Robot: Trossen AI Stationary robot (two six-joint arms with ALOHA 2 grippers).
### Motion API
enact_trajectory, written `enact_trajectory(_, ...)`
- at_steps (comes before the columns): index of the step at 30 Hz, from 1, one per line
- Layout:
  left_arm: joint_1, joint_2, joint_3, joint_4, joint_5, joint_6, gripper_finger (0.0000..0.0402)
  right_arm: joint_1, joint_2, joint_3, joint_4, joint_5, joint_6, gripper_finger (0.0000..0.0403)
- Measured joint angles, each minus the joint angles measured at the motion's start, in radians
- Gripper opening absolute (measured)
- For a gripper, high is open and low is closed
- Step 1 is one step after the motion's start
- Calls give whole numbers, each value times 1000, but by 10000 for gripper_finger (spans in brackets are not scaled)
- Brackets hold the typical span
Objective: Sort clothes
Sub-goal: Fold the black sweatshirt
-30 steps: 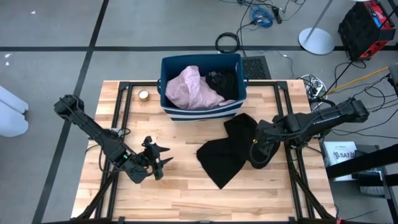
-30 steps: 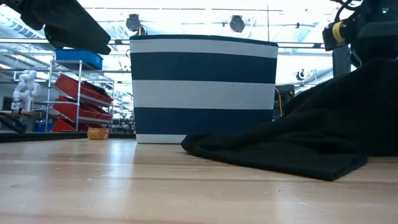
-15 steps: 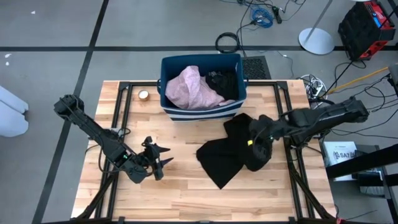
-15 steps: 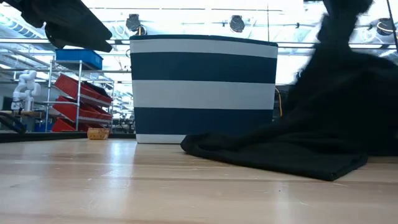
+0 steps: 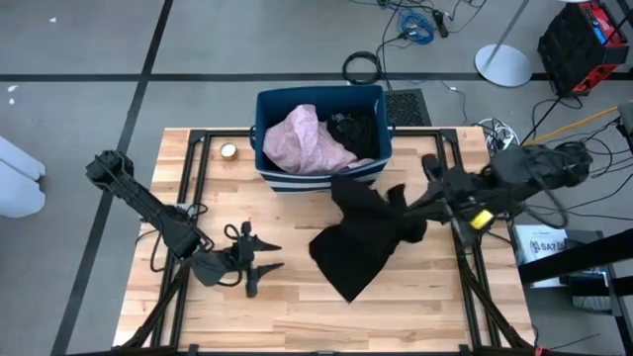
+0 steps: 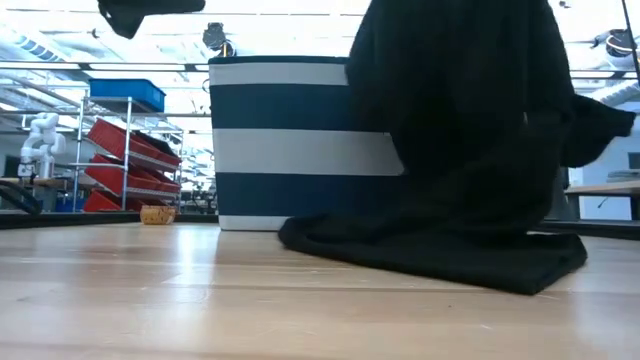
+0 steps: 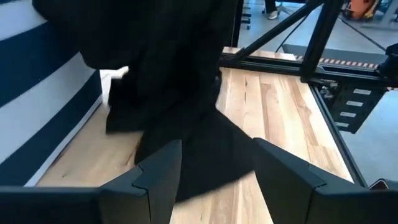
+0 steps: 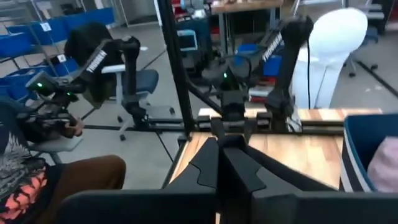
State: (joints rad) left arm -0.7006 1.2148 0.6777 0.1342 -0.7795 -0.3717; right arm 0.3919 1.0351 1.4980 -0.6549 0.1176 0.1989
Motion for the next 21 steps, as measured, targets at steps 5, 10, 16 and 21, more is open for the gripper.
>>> enact_trajectory(5, 3, 0, 0, 5, -6, 11, 206, 64, 1, 20, 1, 94, -27, 0)
enact_trajectory(10, 30, 3, 0, 17, -2, -44, 206, 75, 18, 20, 14, 150, -38, 0)
enact_trajectory(16, 63, 121, 0, 104, 118, -58, 206, 72, 42, 20, 18, 333, -52, 0)
enact_trajectory(21, 105, 320, 0, 280, 242, -22, 206, 51, 64, 21, -164, 436, 85, 0)
